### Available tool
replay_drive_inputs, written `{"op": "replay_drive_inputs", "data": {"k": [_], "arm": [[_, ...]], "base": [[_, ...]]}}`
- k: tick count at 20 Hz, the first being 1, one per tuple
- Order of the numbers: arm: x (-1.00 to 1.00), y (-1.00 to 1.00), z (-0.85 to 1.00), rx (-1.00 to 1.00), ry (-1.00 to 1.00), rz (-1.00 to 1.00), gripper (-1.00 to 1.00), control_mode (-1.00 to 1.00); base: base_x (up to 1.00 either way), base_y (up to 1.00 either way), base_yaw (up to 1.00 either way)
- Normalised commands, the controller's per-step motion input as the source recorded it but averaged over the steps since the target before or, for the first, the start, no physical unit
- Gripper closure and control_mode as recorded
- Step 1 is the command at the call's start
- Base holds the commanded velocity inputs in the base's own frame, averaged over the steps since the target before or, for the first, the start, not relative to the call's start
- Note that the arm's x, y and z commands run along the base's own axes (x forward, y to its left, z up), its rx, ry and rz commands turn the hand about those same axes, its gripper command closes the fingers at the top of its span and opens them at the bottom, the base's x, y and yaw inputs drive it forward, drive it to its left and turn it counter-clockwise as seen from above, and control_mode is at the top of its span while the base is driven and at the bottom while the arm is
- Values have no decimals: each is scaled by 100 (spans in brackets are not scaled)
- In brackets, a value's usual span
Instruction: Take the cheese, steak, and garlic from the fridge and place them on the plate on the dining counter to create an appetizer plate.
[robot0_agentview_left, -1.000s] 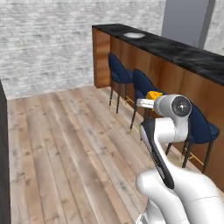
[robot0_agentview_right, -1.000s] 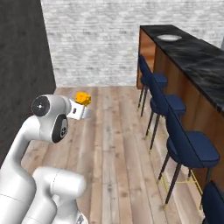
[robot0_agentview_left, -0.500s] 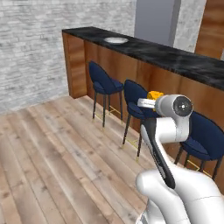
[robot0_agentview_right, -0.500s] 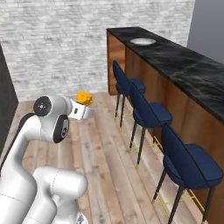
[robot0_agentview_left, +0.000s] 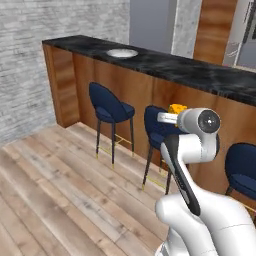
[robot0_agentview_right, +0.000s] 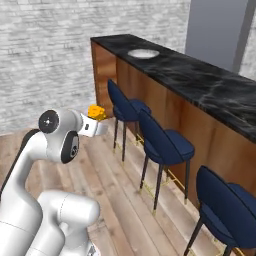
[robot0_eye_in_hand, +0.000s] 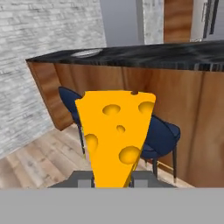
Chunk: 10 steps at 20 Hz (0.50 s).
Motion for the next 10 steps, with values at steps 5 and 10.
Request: {"op": "replay_drive_inputs", "data": {"k": [5,10], "arm": [[0,0,0,0,0,0,100,100],[0,0,0,0,0,0,100,100]], "base": [[87,80,-36],[82,76,-37]]}}
